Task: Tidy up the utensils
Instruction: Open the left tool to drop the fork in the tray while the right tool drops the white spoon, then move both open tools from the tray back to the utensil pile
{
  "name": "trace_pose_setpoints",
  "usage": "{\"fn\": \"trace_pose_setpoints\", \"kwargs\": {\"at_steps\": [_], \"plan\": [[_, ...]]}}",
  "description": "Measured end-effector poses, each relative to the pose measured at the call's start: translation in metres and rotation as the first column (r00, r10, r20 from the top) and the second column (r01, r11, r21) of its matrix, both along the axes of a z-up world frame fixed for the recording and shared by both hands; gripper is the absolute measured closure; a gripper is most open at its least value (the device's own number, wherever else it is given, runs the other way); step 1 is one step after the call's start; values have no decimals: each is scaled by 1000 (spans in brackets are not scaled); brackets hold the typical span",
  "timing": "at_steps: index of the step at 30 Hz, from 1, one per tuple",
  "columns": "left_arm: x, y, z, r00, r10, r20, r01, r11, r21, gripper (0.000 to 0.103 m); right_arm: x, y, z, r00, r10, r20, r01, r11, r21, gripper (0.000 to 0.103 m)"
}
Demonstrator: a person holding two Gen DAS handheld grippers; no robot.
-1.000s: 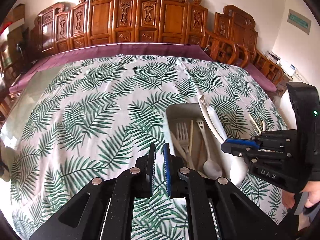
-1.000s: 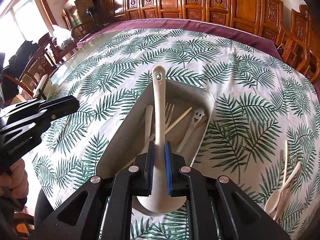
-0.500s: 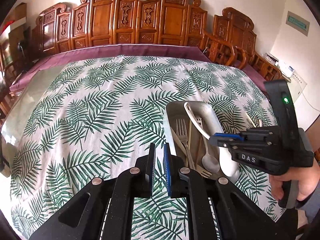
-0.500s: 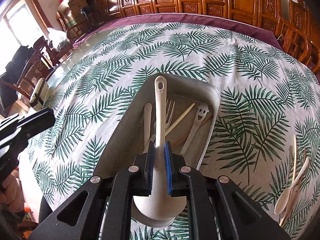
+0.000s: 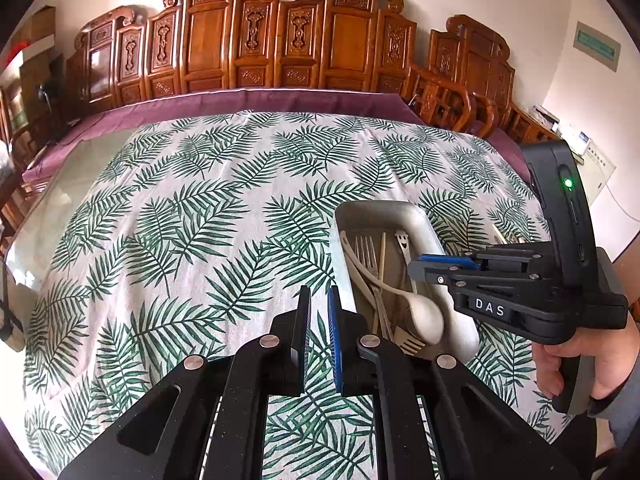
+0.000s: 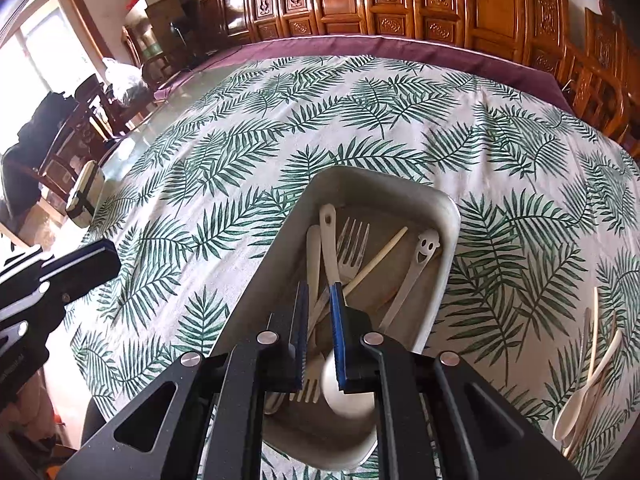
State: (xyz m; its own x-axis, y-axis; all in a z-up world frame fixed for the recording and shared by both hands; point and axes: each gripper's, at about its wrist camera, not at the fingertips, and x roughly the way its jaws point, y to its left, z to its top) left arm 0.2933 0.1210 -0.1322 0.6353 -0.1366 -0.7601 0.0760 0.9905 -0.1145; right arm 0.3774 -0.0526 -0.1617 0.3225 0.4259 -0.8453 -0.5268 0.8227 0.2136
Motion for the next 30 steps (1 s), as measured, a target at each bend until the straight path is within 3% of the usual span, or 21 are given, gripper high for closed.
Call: {"fn": "trace_pose_setpoints", "kwargs": {"at_steps": [12, 15, 21, 24, 26, 30], "plan": [[-5, -34, 13, 999, -44, 27, 44, 999, 11, 95, -24, -44, 28, 997, -40, 66, 38, 999, 19, 90], [-6, -46, 17, 998, -59, 37, 59, 998, 13, 82, -31, -59, 34, 996, -50, 80, 49, 999, 20, 90], [-7, -75, 22, 994, -98, 42, 98, 995, 17, 73, -43, -100, 40, 991, -89, 98, 87, 996, 26, 90], [-7, -92, 23, 992, -116, 46, 115, 993, 22, 61, -49, -123, 39, 988, -112, 105, 110, 994, 17, 90], [-6, -101, 22, 992, -119, 50, 117, 993, 27, 38, -53, -139, 37, 986, -127, 107, 127, 992, 10, 90], [-2, -117, 20, 991, -125, 52, 124, 992, 29, 31, -60, -177, 27, 980, -174, 96, 175, 985, -8, 90]]}}
